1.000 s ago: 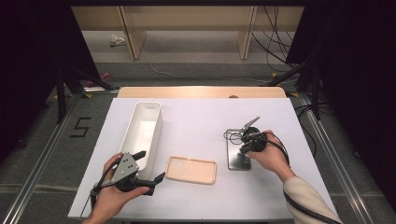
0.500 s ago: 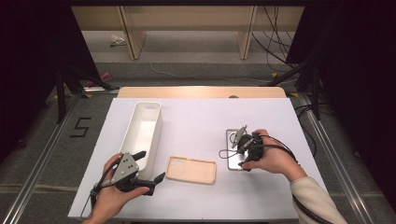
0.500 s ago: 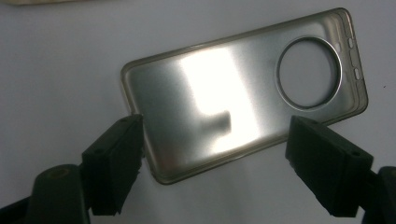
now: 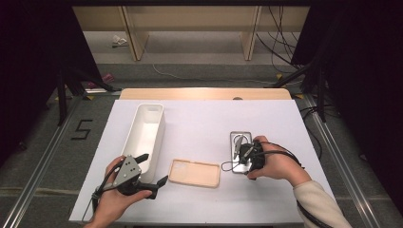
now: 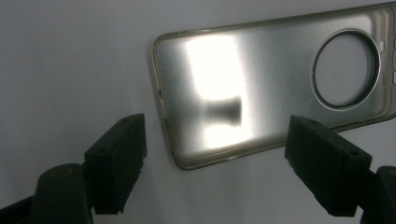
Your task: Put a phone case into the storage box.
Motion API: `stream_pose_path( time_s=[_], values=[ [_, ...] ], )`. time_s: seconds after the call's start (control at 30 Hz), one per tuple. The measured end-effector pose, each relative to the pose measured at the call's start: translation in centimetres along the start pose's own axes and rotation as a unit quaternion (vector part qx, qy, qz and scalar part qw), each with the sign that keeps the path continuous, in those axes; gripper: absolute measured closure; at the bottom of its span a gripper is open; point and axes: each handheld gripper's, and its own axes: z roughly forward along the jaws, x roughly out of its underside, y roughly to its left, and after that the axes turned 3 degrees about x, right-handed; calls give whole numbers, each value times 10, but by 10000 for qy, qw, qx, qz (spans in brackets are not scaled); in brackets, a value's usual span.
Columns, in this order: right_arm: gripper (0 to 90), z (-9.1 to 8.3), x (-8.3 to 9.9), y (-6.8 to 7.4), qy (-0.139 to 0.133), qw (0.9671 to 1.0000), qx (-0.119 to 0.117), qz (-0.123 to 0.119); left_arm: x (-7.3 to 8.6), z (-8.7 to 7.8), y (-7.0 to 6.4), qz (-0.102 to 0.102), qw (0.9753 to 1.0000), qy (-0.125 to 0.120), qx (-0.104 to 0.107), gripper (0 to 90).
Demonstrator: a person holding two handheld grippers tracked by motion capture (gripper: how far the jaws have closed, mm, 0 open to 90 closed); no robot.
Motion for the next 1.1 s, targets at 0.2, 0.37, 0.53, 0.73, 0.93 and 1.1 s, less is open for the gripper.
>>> stream_pose_path(
  time_s=[0.2, 0.37, 0.53, 0.73, 0.93, 1.1],
  values=[
    [230, 9, -5, 3, 122, 9998, 24, -142, 0, 0, 0, 3, 10000, 8, 4, 32],
    [244, 13, -10, 5, 163, 9995, 115, -227, 0, 0, 0, 2, 10000, 16, 7, 32],
    [249, 14, -11, 4, 172, 9993, 160, -295, 0, 0, 0, -1, 10000, 21, 10, 32],
    [262, 17, -13, 5, 222, 9990, 180, -355, 0, 0, 0, 5, 10000, 28, 16, 32],
    [273, 18, -14, 5, 262, 9987, 202, -391, 0, 1, 0, -1, 10000, 24, 27, 32],
    [298, 18, -14, 5, 228, 9988, 180, -385, 1, 1, 0, -1, 10000, 24, 36, 32]
  ],
)
